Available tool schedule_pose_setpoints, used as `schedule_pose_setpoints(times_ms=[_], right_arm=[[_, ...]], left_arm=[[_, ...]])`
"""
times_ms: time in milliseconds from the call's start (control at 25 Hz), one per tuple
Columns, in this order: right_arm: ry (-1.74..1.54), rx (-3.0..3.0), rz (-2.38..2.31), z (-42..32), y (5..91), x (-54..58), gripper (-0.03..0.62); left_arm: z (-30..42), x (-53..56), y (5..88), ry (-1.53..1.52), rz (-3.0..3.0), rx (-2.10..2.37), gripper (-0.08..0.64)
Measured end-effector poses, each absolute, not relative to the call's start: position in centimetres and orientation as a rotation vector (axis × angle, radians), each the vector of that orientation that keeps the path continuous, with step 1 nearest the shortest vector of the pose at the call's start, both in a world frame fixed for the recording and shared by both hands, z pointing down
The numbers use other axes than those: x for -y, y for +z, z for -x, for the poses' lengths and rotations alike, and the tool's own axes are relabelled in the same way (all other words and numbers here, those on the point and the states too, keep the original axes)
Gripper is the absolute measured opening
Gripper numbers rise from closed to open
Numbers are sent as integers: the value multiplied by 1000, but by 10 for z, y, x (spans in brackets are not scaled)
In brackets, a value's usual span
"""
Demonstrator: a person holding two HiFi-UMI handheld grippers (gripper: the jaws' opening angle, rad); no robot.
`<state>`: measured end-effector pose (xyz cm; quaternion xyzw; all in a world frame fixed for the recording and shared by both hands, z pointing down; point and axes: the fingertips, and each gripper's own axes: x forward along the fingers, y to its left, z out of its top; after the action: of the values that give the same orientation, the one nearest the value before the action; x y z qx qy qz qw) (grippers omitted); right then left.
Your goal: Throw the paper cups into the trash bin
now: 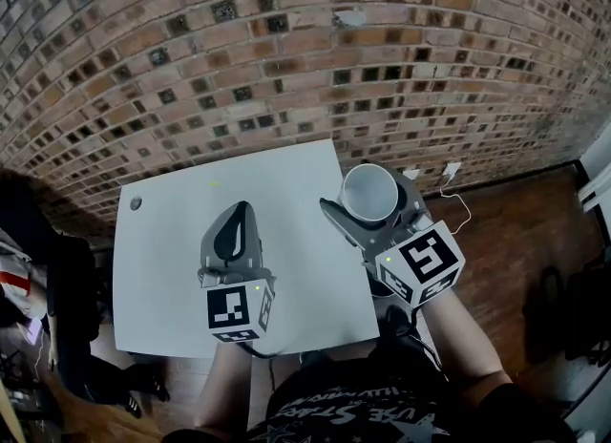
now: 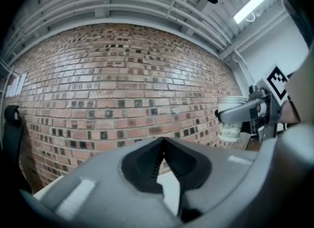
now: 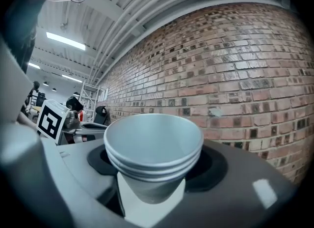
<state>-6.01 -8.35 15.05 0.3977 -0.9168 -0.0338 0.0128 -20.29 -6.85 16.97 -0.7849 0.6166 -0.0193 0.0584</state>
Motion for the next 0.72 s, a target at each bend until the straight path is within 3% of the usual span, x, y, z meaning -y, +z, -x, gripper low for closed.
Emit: schedule_pose_setpoints(times_ms=[720], right_arm=[[-194, 3038, -996, -154, 128, 143, 350]], left_arm=[[-15, 116, 136, -84, 2124, -1996, 5]])
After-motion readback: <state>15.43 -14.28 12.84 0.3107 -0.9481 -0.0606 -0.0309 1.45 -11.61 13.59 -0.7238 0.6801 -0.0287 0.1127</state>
